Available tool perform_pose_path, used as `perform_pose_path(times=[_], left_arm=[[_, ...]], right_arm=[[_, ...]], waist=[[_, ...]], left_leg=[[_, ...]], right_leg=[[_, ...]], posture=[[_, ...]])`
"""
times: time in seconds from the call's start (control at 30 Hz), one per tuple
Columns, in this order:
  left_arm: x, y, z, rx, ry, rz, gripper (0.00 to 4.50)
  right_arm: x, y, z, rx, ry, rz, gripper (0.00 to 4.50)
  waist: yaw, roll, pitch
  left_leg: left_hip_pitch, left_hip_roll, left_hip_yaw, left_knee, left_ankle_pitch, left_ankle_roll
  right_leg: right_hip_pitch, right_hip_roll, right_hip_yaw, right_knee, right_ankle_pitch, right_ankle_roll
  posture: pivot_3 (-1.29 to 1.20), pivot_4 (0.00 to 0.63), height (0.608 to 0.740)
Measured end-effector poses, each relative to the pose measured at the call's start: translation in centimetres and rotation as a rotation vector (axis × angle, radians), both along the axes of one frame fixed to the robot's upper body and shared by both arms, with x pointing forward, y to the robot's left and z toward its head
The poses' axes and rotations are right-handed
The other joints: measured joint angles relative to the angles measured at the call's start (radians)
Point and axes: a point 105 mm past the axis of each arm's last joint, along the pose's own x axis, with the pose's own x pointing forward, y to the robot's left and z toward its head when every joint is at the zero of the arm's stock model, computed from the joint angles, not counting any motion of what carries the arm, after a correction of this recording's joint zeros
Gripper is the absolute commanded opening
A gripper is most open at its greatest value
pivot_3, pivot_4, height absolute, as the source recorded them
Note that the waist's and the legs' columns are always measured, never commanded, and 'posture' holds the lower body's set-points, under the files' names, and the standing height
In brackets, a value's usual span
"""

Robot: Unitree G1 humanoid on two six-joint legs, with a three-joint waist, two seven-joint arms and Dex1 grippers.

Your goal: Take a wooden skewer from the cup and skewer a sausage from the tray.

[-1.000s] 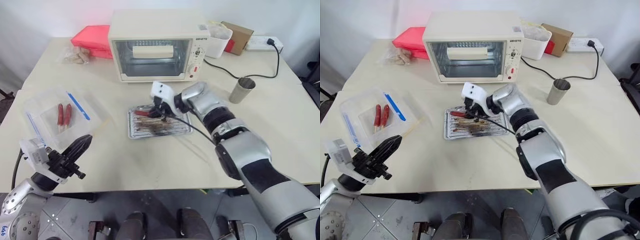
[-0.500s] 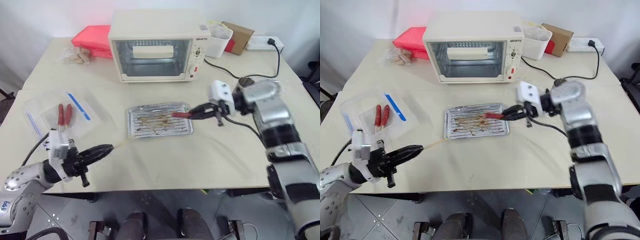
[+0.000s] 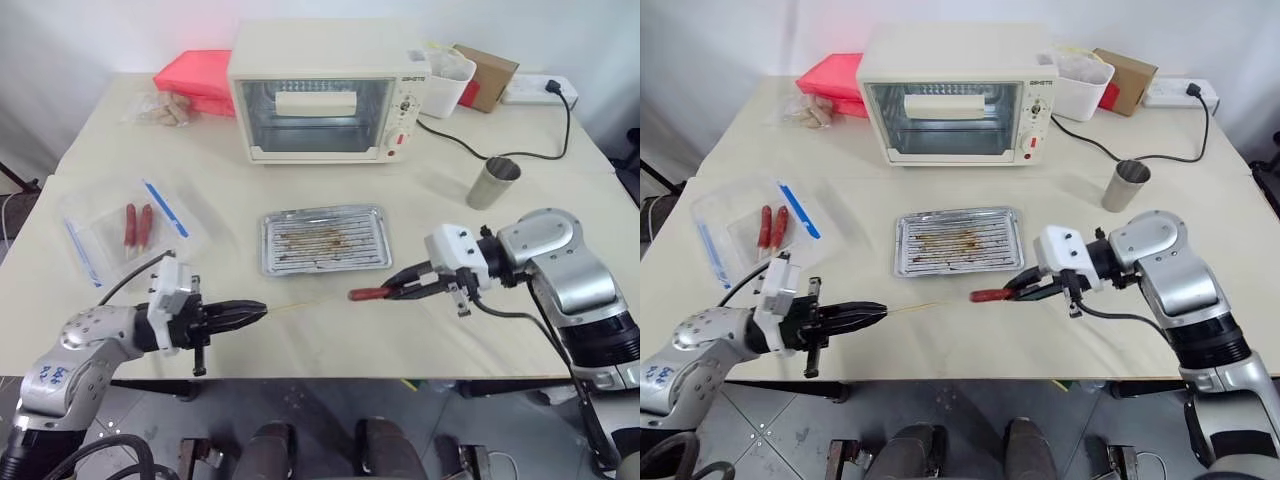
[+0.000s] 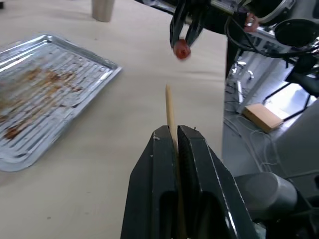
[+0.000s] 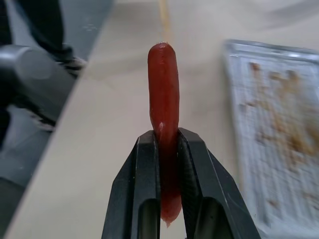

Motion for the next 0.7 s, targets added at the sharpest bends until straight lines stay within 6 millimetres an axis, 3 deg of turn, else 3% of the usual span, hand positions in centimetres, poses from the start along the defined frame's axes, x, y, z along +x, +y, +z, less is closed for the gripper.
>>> perform_pose_path(times=[0.27,0.7], left_arm=[[0.1,-0.3,0.5,0.0,0.0,-0.032,0.0],[0.2,-0.7,0.7,-0.023,0.0,-0.043,0.0]], right_arm=[[0.0,0.2,0.1,0.004,-0.007,-0.02,0.19],[0.5,-0.3,-1.3,-0.036,0.002,-0.046,0.19]], waist=[[-0.001,0.0,0.0],[-0.001,0.0,0.0]], left_leg=[[0.0,0.0,-0.001,0.0,0.0,0.0],[0.0,0.0,-0.001,0.0,0.0,0.0]], right_leg=[[0.0,0.0,-0.001,0.0,0.0,0.0],[0.0,0.0,-0.001,0.001,0.0,0.0]], posture=[[0.0,0.15,0.74],[0.0,0.15,0.74]])
